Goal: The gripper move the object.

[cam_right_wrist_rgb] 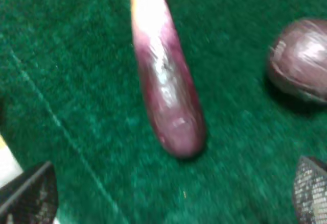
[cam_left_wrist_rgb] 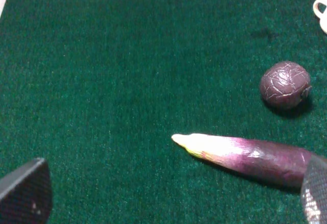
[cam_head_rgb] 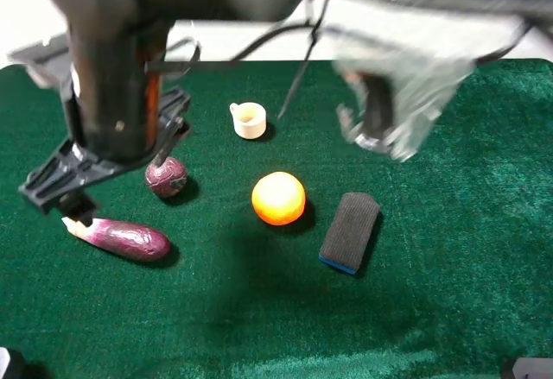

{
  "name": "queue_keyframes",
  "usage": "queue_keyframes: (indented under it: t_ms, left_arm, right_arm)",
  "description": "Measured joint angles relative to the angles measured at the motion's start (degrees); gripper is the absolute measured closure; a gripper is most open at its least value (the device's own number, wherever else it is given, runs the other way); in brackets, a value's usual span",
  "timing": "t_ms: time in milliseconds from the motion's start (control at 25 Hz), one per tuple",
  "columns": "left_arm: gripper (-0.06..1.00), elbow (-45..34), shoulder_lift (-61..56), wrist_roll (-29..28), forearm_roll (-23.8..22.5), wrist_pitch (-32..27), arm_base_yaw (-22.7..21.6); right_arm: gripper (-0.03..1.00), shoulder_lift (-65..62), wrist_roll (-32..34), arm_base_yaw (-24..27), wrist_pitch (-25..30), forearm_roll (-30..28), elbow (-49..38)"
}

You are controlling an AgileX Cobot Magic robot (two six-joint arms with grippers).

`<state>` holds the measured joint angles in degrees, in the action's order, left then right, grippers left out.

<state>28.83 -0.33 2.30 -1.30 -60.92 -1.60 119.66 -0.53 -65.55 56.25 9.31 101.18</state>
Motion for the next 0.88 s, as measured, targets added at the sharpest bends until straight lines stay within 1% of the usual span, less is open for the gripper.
queue_keyframes:
  t_ms: [320,360,640,880]
  left_arm:
    - [-0.05,0.00,0.00,0.00,0.00,0.00,0.00]
    - [-0.05,0.00,0.00,0.00,0.00,0.00,0.00]
    - [-0.05,0.00,0.00,0.00,0.00,0.00,0.00]
    - [-0.05,0.00,0.00,0.00,0.00,0.00,0.00]
  right_arm:
    - [0.27,-5.84,-1.70,4.80,11.98,-0.20,0.00]
    - [0.27,-6.57,-2.12,5.41,12.67,-0.20,0.00]
    - [0.27,-13.95,-2.78,8.47,13.24,-1.90,-3.34]
    - [0.27,-23.92,-1.45,10.30,13.24,-5.33,-12.03]
